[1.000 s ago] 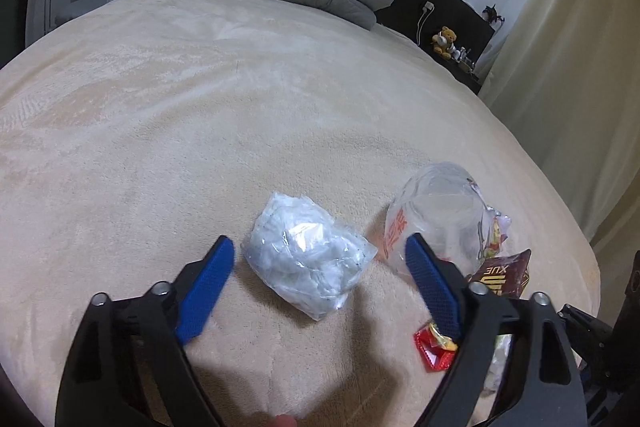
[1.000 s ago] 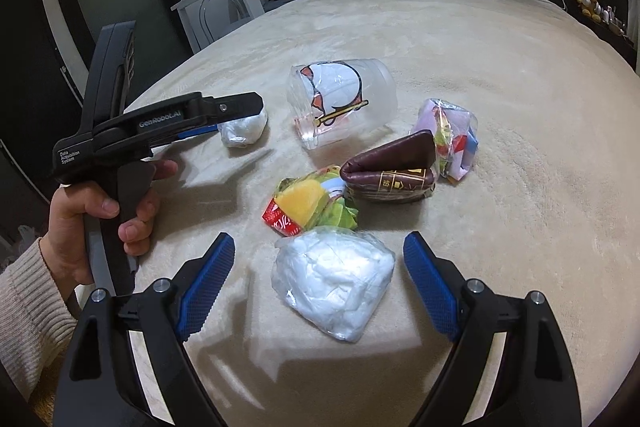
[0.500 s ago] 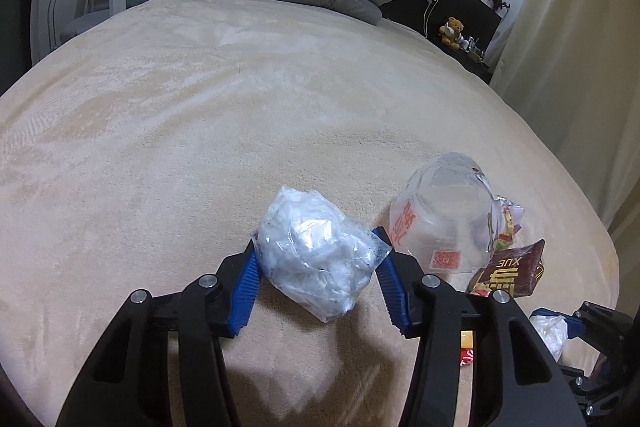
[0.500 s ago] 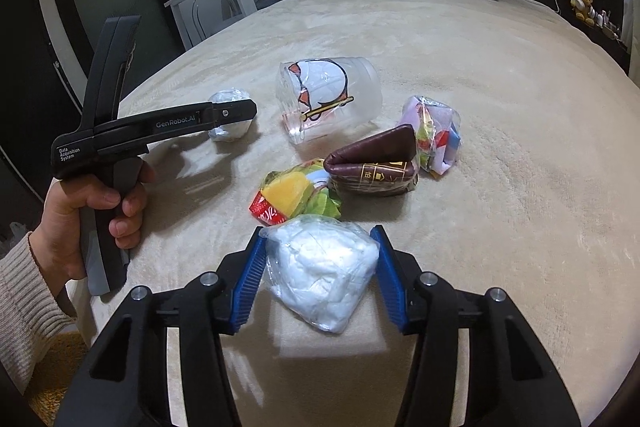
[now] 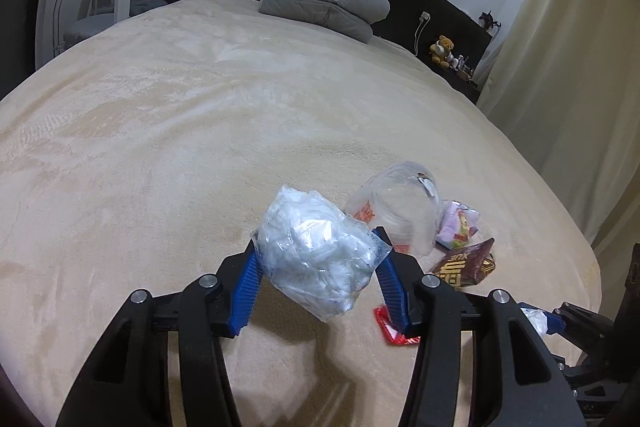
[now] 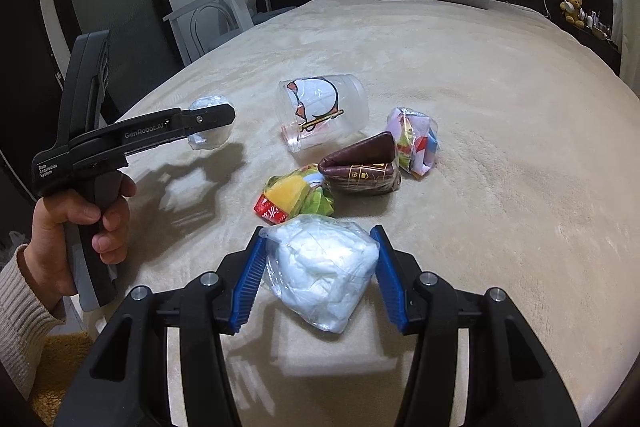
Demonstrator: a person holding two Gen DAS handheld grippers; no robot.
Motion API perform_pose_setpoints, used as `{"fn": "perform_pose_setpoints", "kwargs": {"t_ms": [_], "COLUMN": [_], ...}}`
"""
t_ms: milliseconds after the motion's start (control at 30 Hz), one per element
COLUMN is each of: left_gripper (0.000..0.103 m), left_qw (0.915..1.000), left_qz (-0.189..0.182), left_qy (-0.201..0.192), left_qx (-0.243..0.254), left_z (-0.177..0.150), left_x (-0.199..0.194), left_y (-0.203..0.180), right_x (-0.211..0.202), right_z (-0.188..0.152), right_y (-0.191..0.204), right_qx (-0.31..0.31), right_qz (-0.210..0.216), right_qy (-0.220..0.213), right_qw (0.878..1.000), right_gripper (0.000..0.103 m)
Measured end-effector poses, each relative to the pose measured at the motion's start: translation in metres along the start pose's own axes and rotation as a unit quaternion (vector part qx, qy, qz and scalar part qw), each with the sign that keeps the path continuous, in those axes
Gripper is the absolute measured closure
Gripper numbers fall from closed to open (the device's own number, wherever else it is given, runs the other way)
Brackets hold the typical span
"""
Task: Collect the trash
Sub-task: 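Grasp the crumpled plastic bag with the left tool while the right tool grasps another plastic bag, then carry both white plastic bags down toward the clear trash bin on the floor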
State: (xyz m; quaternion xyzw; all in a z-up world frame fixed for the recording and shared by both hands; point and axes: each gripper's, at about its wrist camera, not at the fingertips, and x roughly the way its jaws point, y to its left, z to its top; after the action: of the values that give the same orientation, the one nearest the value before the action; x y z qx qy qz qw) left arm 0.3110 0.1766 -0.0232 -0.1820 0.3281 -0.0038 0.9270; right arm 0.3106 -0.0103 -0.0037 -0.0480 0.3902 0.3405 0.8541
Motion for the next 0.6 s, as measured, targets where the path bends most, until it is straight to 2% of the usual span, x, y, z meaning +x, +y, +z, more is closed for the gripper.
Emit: {"fn": "perform_pose_setpoints", "kwargs": {"t_ms": [433, 600], "left_gripper": [0.052, 0.052], "left_qw": [0.9996, 0.9981], "left_qz": [-0.022, -0.038], "left_qy": [-0.012, -0.038], "left_qx": [0.013, 0.03], "left_z": [-0.029, -0.048], "left_x": [-0.054, -0.09], "left_y": [-0.045, -0.07], "right_x": [-0.068, -0.093], "right_z": [-0.019, -0.033], "right_y": [-0.027, -0.032], "right_qx": [0.049, 0.066], "right_qz": [-0.004, 0.001], "right_qy": [-0.07, -0.089], "right_qw": [0.996, 0.994], "right_gripper": [0.051, 0.051]}}
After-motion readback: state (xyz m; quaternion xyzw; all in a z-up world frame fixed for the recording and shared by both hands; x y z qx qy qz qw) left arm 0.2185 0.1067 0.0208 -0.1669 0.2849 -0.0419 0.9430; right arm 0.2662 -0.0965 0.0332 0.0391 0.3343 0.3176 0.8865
